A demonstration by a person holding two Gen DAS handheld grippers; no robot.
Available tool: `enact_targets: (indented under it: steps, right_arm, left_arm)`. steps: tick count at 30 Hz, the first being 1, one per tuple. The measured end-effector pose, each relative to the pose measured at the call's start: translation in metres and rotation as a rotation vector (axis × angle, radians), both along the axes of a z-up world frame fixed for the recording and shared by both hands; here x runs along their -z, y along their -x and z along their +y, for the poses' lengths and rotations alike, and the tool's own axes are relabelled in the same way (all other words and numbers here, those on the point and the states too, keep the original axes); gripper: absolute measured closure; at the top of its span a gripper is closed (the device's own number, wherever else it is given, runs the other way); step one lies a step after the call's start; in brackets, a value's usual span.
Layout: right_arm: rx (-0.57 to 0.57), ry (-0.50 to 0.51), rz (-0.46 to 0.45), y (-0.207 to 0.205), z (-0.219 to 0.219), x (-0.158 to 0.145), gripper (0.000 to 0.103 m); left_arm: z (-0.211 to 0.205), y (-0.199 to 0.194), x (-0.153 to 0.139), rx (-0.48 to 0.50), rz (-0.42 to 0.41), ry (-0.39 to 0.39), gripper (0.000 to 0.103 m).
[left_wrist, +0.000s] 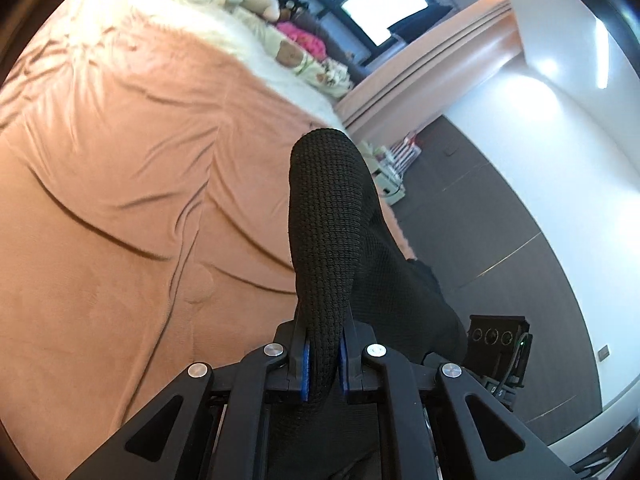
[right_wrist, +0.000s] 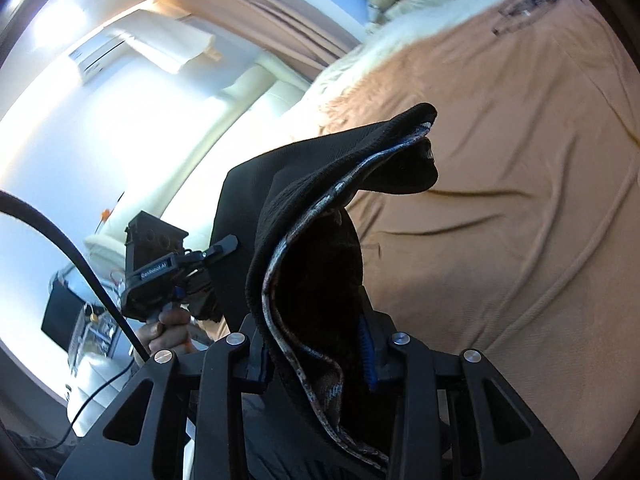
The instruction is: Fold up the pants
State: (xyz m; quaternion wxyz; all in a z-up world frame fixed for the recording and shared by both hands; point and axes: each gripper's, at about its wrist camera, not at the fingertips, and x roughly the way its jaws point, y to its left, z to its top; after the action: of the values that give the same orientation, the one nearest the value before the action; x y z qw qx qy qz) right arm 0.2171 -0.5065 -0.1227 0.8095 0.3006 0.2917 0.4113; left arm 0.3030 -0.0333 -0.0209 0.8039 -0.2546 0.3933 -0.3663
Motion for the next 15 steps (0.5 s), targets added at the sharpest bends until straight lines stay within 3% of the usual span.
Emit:
enact_targets:
  steps: [15]
  right_arm:
    - [-0.022,0.094,-0.175,0.059,0.025,-0.092,0.072]
  left_arm:
    - [0.066,0.062,-0.089,-0.132,-0.155,0.051,0.092]
